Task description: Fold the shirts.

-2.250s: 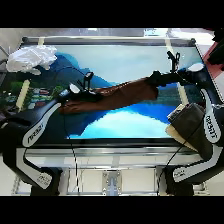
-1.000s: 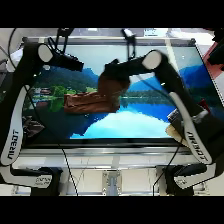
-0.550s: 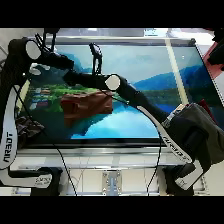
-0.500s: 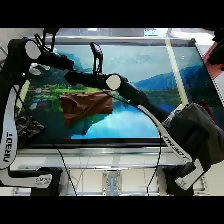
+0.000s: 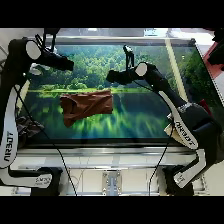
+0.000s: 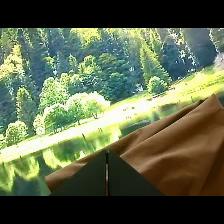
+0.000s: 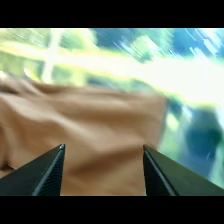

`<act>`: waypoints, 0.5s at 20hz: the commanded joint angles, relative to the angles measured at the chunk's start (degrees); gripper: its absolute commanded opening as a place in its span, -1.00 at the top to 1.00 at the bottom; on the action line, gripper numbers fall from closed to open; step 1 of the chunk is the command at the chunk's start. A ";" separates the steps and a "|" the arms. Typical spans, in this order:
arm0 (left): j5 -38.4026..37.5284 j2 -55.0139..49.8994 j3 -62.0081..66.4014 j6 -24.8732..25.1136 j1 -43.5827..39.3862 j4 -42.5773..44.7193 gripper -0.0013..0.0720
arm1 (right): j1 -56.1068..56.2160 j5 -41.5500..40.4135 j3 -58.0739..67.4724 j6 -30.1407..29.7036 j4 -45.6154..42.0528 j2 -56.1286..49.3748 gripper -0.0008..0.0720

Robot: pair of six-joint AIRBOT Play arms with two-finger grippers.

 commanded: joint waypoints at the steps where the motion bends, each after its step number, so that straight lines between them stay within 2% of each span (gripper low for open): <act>1: 0.15 -0.50 0.04 0.04 0.02 -0.72 0.91 | -3.34 3.61 -3.69 -1.22 3.06 -2.40 -0.51; 2: 0.17 -0.50 0.04 0.07 0.02 -1.22 0.91 | -3.17 4.04 -3.87 -2.40 5.09 -4.17 -0.52; 5: 0.07 -0.50 0.04 0.07 0.02 -1.22 0.89 | -2.73 4.81 -3.87 -8.33 15.56 -10.14 -0.72; 6: -0.11 -0.50 0.07 0.22 0.02 -1.22 0.53 | -2.71 4.76 -3.87 -9.70 18.67 -11.67 -0.72; 7: -0.28 -0.50 0.04 0.22 0.02 -1.25 -0.03 | -2.71 4.81 -3.87 -11.32 21.99 -13.11 -0.72; 8: -0.31 -0.50 0.04 0.22 0.02 -1.22 -0.25 | -2.71 4.85 -3.87 -12.63 24.63 -14.12 -0.72; 10: -0.22 -0.48 0.07 0.22 0.02 -1.25 -0.24 | -2.23 4.46 -3.87 -13.86 26.75 -15.17 -0.72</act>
